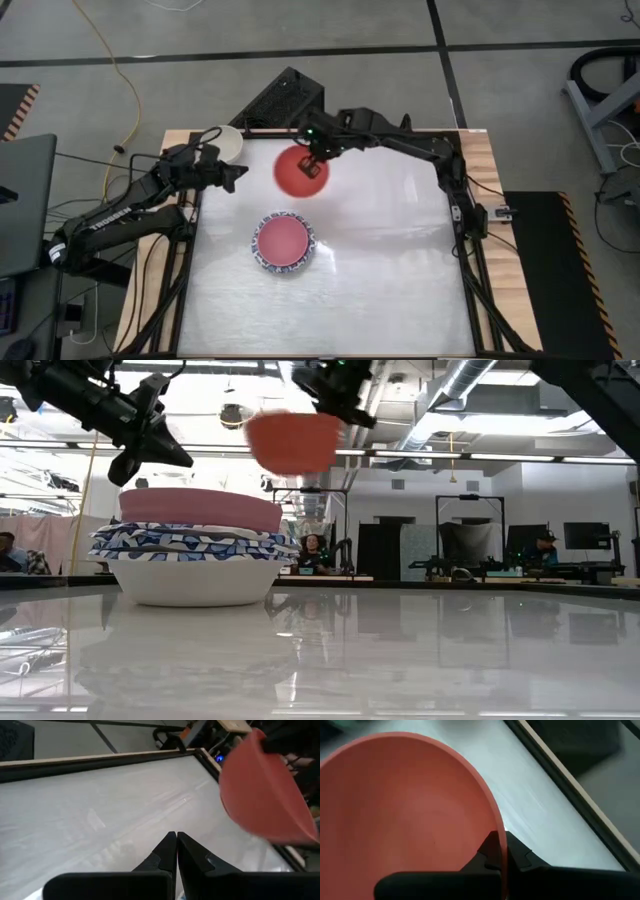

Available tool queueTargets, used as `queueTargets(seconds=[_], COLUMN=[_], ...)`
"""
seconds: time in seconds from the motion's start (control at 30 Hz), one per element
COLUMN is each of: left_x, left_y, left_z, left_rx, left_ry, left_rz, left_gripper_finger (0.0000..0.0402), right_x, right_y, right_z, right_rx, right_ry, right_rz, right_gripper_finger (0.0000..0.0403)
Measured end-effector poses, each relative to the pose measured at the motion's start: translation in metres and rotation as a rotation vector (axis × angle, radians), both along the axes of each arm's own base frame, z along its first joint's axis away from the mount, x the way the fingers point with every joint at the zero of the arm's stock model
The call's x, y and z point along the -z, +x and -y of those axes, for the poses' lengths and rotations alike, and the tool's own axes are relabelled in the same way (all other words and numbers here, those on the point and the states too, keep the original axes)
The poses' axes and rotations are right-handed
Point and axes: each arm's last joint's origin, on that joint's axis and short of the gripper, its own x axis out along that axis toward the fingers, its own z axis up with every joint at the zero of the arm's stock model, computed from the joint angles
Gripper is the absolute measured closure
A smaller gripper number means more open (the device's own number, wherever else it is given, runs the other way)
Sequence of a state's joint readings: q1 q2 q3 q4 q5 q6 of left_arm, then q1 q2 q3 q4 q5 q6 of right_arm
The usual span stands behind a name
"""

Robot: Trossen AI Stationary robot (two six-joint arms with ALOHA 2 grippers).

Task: Nest bowls inside each other by size order
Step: Stack the orange bowl on top of the pink bowl

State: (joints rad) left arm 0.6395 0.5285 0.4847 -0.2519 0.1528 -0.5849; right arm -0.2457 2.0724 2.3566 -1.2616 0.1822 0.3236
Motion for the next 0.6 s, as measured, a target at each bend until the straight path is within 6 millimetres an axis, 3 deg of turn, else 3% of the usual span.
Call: queueTargets(seconds=[0.13,0.23,0.43,0.6], left_x=[-0.001,-0.001,-0.001,-0.007], left_y=[0.000,0.000,0.000,-0.001], left_z=[0.000,0.000,0.000,0.001], left_rx=[-0.020,-0.017,-0.015,0.013], left_ry=[-0.040,-0.036,-0.044,-0.004], left_rz=[0.032,0.031,0.035,0.080], left_gripper_finger=[0.0400,0.0400,0.0400,0.0400], right_x=[-0.011,-0.014,-0.008,0.007], right_y=[0.018,0.025,0.024,0.004], right_z=[-0.012,-0.030,-0.083,-0.106], right_rx=[-0.108,-0.195,-0.264,-0.123], right_ry=[0.015,0.032,0.115,0.123], right_rz=[0.193,0.246,0.160,-0.084], right_gripper_finger=[0.0394,0.0394,0.0394,0.0394])
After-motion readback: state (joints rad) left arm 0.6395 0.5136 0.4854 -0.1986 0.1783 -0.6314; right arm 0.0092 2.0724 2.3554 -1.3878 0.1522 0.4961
